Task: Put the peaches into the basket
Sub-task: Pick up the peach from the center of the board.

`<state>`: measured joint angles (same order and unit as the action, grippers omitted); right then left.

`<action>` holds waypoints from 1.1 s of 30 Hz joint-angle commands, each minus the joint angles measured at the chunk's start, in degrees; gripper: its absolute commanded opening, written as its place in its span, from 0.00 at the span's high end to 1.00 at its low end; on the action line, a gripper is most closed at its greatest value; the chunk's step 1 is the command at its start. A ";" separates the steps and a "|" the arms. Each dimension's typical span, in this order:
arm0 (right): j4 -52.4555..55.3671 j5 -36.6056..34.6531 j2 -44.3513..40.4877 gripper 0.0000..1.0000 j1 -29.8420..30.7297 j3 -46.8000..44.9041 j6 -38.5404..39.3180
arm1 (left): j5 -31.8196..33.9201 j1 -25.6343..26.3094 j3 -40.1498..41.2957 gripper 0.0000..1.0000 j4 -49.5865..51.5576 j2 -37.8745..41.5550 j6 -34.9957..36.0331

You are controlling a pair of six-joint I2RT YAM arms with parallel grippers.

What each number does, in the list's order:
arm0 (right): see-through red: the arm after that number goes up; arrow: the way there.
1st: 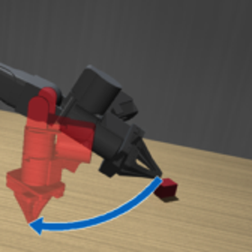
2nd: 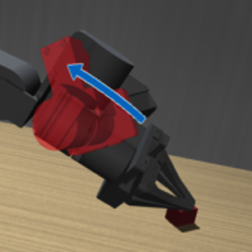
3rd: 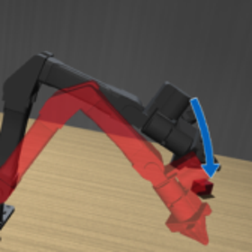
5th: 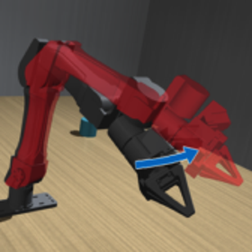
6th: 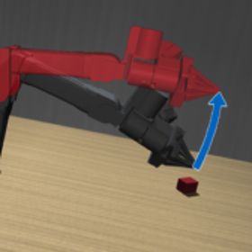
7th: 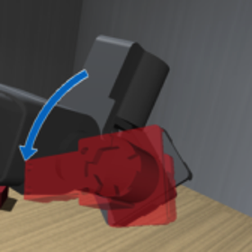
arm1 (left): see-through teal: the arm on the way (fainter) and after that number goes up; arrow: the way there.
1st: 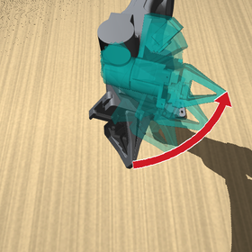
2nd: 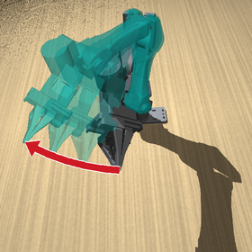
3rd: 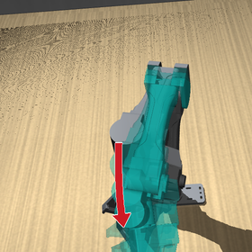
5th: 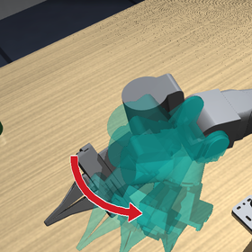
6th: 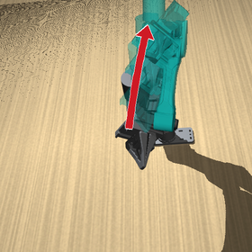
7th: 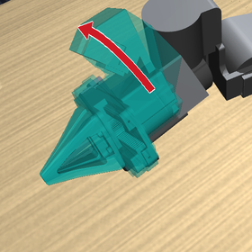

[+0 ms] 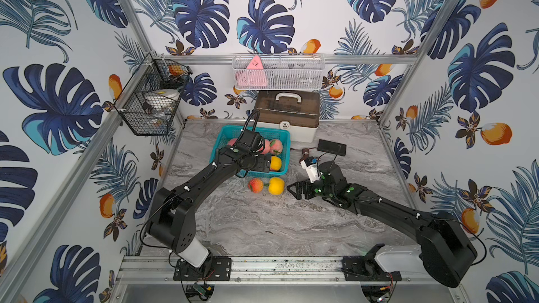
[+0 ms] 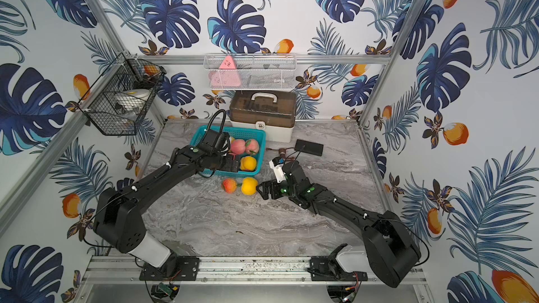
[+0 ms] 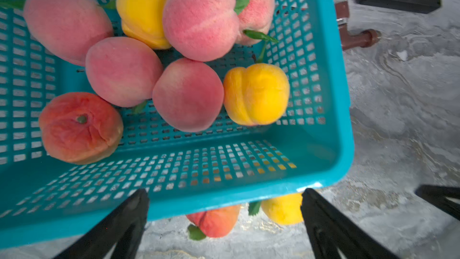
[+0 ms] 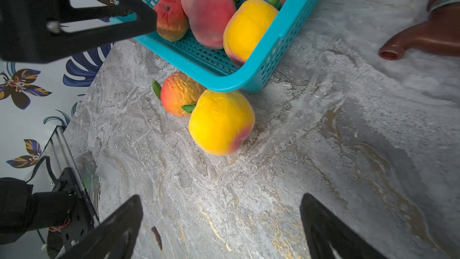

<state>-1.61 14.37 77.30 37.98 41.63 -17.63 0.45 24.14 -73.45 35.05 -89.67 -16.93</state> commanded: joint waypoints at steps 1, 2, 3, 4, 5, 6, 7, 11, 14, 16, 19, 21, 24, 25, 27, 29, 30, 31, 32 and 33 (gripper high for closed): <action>-5.11 0.04 2.24 0.00 1.49 0.38 -0.83 | -3.39 0.20 2.15 0.01 2.89 3.92 -1.15; -6.20 0.04 3.11 0.00 2.07 0.42 -0.83 | -3.96 0.15 3.10 0.01 3.08 5.29 -1.18; -7.17 -0.12 3.86 0.00 2.49 0.47 -0.79 | -4.27 0.14 3.90 0.01 3.14 6.47 -1.13; -8.04 -0.38 4.60 0.00 3.01 0.53 -0.91 | -4.72 0.16 4.81 0.01 3.24 7.76 -1.09; -8.68 -0.56 5.25 0.00 3.38 0.71 -1.05 | -4.91 0.06 5.52 0.01 3.40 8.61 -1.02; -9.42 -0.64 6.06 0.00 3.79 0.90 -1.17 | -5.33 -0.01 6.16 0.01 3.76 9.57 -0.69; -10.16 -0.66 6.74 0.00 4.17 1.09 -1.27 | -5.83 -0.10 6.52 0.01 4.19 10.19 -0.44; -12.42 -1.25 9.14 0.00 5.31 1.77 -1.36 | -7.17 -0.21 7.29 0.01 5.34 12.02 -0.34; -13.13 -1.66 11.16 0.00 5.52 2.62 -1.40 | -9.36 -0.60 8.55 0.01 4.29 13.66 -1.45; -13.49 -2.12 12.35 0.00 5.54 3.23 -1.38 | -11.04 -0.77 9.11 0.01 4.10 14.34 -2.04; -13.08 -4.29 14.12 0.00 5.70 4.27 -1.60 | -12.39 -0.86 9.42 0.01 4.54 14.88 -2.39; -11.97 -5.98 15.33 0.00 5.83 5.49 -1.75 | -12.66 -1.00 9.74 0.01 4.58 15.29 -2.49; -12.09 -7.12 17.13 0.00 6.06 6.59 -2.36 | -11.88 -1.12 9.81 0.01 4.80 15.61 -2.34; -12.32 -7.15 17.95 0.00 6.10 7.04 -2.46 | -11.58 -1.12 9.62 0.01 4.92 15.71 -2.15; -12.46 -7.40 19.23 0.00 6.21 7.70 -2.56 | -11.35 -1.12 9.46 0.01 4.87 15.94 -2.01; -12.54 -7.90 20.35 0.00 6.32 8.25 -2.67 | -11.48 -1.12 9.20 0.01 4.94 16.11 -1.88; -12.75 -8.04 20.80 0.00 6.44 8.38 -2.68 | -11.59 -1.11 9.10 0.01 4.78 16.32 -1.88; -13.04 -8.16 21.24 0.00 6.36 8.55 -2.62 | -11.77 -1.18 9.03 0.01 4.56 16.37 -1.87; -13.20 -8.30 21.61 0.00 6.45 8.64 -2.52 | -11.99 -1.20 9.08 0.01 4.34 16.49 -1.88; -13.48 -8.31 22.07 0.00 6.41 8.68 -2.43 | -12.28 -1.21 9.08 0.01 4.09 16.58 -1.94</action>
<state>-13.26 7.11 98.59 44.23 49.78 -19.92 -10.98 23.11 -63.83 39.94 -73.47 -18.76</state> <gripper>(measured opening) 0.998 0.987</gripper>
